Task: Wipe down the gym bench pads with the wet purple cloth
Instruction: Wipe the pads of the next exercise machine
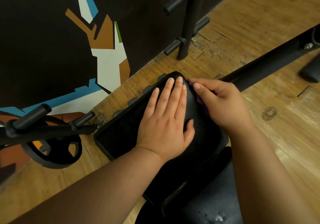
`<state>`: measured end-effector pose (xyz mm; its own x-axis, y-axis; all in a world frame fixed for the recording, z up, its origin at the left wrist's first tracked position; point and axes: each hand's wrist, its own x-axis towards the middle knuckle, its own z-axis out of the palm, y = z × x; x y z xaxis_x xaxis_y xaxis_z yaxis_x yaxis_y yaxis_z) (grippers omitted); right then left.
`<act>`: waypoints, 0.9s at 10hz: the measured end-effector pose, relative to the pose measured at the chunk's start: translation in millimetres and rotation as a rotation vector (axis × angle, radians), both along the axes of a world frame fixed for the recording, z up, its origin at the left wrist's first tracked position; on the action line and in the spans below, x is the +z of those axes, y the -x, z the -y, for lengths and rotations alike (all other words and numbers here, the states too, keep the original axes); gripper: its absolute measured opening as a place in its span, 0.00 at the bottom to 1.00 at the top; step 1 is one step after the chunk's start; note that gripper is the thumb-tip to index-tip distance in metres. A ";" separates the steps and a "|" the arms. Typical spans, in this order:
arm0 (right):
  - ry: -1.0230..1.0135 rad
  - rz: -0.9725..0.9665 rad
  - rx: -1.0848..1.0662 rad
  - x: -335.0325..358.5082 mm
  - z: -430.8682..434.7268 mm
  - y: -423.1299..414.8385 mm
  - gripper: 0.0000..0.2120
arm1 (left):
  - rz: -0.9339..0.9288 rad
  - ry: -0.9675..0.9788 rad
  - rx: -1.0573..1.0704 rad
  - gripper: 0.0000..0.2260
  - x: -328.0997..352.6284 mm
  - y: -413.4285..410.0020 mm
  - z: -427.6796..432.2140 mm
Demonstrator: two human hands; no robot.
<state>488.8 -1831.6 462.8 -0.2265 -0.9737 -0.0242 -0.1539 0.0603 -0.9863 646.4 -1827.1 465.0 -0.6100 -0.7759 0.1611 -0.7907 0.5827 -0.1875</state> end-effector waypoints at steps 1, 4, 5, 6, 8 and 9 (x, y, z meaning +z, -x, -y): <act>-0.083 -0.028 0.023 -4.3 7.1 1.5 0.08 | 0.001 0.003 0.004 0.33 -0.1 0.0 0.1; 0.090 -0.044 -0.059 -4.2 -4.7 -9.5 0.11 | 0.013 0.004 0.007 0.33 0.5 0.0 -1.1; -0.111 -0.146 -0.023 -8.2 7.7 -2.5 0.09 | 0.015 0.006 0.005 0.33 0.2 0.2 -0.5; -0.281 -0.006 -0.005 -10.0 11.9 2.8 0.09 | 0.015 0.008 0.007 0.33 0.5 0.3 -1.0; 0.061 -0.149 -0.105 -17.7 -16.3 -7.6 0.09 | 0.035 0.001 -0.010 0.33 0.6 0.0 -0.9; -0.222 -0.104 0.020 -14.6 3.2 4.7 0.10 | 0.030 0.011 -0.026 0.33 0.7 0.0 -1.1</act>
<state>484.1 -1834.8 448.2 -0.2196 -0.9514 -0.2158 -0.2572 0.2698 -0.9279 646.4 -1826.0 465.8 -0.6345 -0.7582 0.1504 -0.7694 0.6007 -0.2173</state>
